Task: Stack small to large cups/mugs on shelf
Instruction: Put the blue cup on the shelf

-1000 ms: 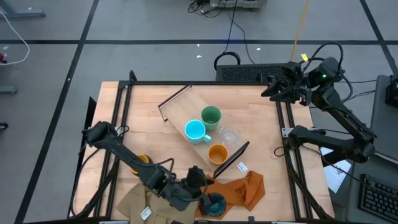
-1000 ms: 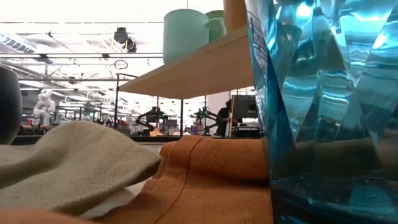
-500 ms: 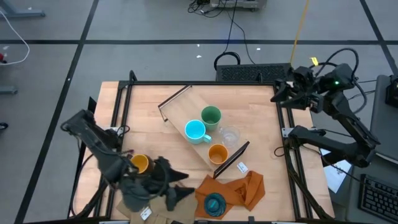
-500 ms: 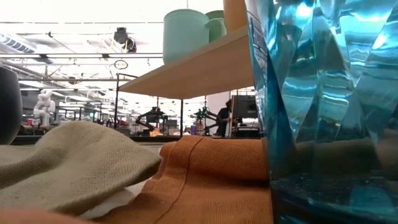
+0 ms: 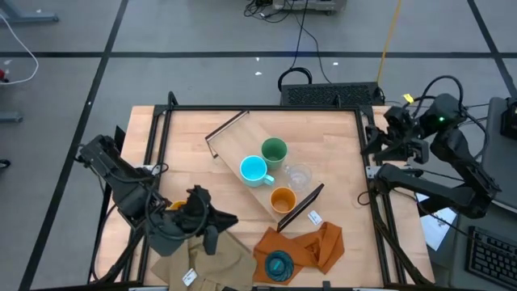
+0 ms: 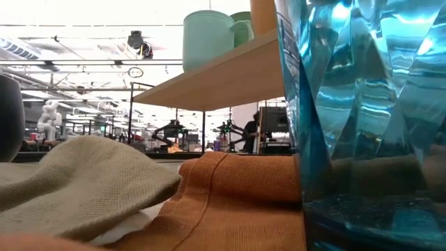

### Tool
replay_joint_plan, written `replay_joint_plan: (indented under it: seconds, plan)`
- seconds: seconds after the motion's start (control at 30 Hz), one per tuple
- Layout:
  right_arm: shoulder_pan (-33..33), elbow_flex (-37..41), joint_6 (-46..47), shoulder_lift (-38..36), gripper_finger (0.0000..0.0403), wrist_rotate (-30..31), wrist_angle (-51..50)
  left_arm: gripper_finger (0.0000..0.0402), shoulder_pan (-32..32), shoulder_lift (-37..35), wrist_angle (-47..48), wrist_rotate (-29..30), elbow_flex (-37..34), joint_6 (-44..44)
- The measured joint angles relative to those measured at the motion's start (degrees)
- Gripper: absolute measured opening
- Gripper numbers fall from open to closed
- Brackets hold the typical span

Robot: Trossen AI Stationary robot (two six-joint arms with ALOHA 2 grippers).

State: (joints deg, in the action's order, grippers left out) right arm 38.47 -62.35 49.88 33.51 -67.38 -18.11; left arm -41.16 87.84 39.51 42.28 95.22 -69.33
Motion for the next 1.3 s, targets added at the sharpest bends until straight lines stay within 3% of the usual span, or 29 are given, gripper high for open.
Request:
replay_joint_plan:
  seconds: [0.17,0.4,0.47,0.63,0.73,1.1,1.3]
  plan:
    - [-6.0,0.0,0.3,-0.4,0.0191,2.7,-2.3,0.0005,0.8,-2.0,2.4,-0.3,0.0,-0.4]
    - [-13.5,0.0,0.5,-1.0,0.0155,3.5,4.6,0.0011,2.0,-4.9,1.8,2.7,0.0,0.8]
    - [-15.1,0.0,1.9,-0.8,0.014,5.8,11.8,0.0012,2.1,-5.6,0.3,3.8,0.0,1.6]
    - [-19.4,-0.1,7.4,4.6,0.0113,10.2,43.0,0.0012,2.9,-6.4,-6.9,6.3,0.0,9.5]
    - [-22.1,-0.1,8.8,9.5,0.01,10.3,52.4,0.0012,3.0,-6.4,-11.2,7.2,0.0,14.8]
    - [-40.9,0.0,-9.6,28.1,0.0081,7.4,47.0,0.0012,3.6,-6.6,-12.7,12.4,0.0,17.0]
    - [-45.1,-2.1,-26.9,34.1,0.0082,14.0,34.0,0.0012,3.6,-6.5,-12.6,12.3,0.0,16.7]
